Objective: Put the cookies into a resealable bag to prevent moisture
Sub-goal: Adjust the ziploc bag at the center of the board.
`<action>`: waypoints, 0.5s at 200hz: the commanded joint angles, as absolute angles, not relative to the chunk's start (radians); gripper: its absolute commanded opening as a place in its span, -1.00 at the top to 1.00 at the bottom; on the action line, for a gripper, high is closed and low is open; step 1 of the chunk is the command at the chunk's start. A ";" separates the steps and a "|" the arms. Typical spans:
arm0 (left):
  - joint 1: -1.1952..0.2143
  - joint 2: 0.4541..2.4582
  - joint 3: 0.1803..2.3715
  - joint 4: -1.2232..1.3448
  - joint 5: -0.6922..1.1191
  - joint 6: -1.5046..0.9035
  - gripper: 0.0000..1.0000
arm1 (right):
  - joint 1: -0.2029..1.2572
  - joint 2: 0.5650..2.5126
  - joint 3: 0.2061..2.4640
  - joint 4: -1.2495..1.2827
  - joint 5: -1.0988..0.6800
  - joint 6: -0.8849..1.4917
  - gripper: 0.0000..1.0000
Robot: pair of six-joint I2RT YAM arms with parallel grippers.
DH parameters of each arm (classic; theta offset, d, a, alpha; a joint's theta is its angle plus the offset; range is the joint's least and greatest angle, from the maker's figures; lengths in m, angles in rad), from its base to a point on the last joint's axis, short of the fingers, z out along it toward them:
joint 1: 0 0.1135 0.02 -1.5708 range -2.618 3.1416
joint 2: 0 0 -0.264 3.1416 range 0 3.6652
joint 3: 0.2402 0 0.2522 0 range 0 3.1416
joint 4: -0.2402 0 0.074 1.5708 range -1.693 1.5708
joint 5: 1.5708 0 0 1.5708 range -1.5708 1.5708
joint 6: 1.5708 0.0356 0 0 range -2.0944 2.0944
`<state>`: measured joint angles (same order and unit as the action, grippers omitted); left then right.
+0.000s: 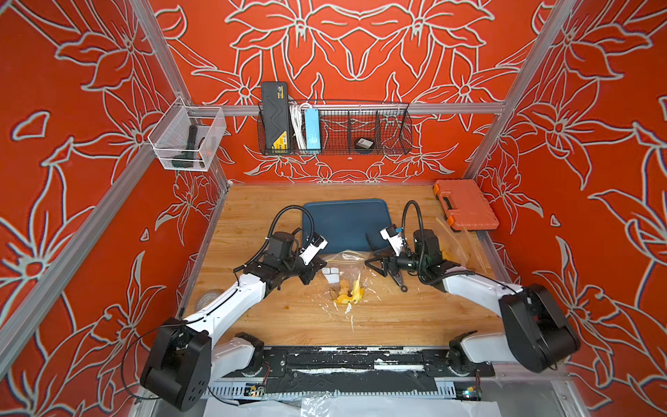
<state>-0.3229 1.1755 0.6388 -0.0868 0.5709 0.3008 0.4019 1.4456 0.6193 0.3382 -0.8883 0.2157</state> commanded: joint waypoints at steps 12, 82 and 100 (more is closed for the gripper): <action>-0.307 1.198 0.662 -0.084 0.543 0.296 1.00 | 0.397 1.555 0.723 0.356 -1.033 0.111 -0.54; -0.299 1.201 0.665 -0.083 0.543 0.296 1.00 | 0.397 1.647 0.828 0.251 -1.132 0.042 -0.21; -0.296 1.205 0.666 -0.086 0.538 0.296 1.00 | 0.397 1.630 0.818 0.215 -1.126 0.026 -0.17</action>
